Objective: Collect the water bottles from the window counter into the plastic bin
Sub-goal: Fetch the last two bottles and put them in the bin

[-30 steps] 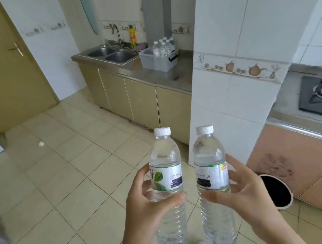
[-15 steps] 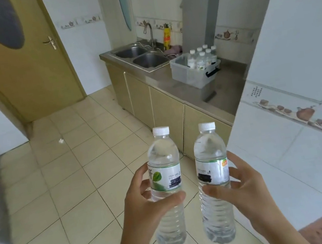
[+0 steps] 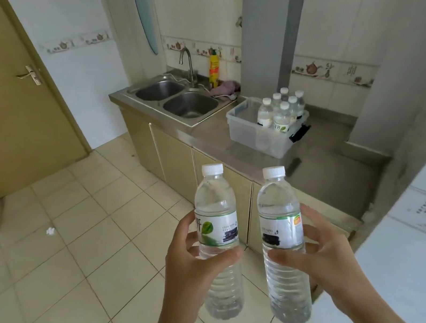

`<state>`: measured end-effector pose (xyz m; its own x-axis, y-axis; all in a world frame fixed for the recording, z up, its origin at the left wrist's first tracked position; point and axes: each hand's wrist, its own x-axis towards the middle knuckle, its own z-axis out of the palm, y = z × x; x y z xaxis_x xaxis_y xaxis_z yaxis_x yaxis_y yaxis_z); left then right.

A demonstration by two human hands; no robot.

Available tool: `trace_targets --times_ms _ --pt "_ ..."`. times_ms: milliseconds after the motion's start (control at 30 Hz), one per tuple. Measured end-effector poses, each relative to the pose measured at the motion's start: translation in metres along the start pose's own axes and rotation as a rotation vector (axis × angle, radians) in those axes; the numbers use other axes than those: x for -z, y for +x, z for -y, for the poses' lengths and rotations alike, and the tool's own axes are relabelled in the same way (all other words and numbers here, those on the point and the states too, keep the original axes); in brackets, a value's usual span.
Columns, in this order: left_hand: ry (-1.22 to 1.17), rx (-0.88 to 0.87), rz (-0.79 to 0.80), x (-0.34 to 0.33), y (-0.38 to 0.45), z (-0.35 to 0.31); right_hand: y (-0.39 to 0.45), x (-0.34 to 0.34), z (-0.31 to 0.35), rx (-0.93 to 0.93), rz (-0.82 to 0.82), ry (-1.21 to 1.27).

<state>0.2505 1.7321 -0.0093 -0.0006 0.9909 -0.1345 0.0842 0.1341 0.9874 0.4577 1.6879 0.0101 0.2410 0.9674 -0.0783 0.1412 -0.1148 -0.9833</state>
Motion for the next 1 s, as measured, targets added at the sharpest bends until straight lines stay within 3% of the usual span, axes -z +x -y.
trace_targets --times_ms 500,833,1000 --pt "-0.019 0.0 0.049 -0.089 0.295 -0.037 0.311 0.006 -0.002 0.029 -0.062 0.056" --pt "0.029 -0.176 0.165 -0.156 0.476 -0.103 0.493 0.031 0.041 0.047 -0.146 0.123" --pt "0.021 -0.263 0.241 -0.189 0.57 -0.125 0.574 0.039 0.057 0.079 -0.277 0.12"
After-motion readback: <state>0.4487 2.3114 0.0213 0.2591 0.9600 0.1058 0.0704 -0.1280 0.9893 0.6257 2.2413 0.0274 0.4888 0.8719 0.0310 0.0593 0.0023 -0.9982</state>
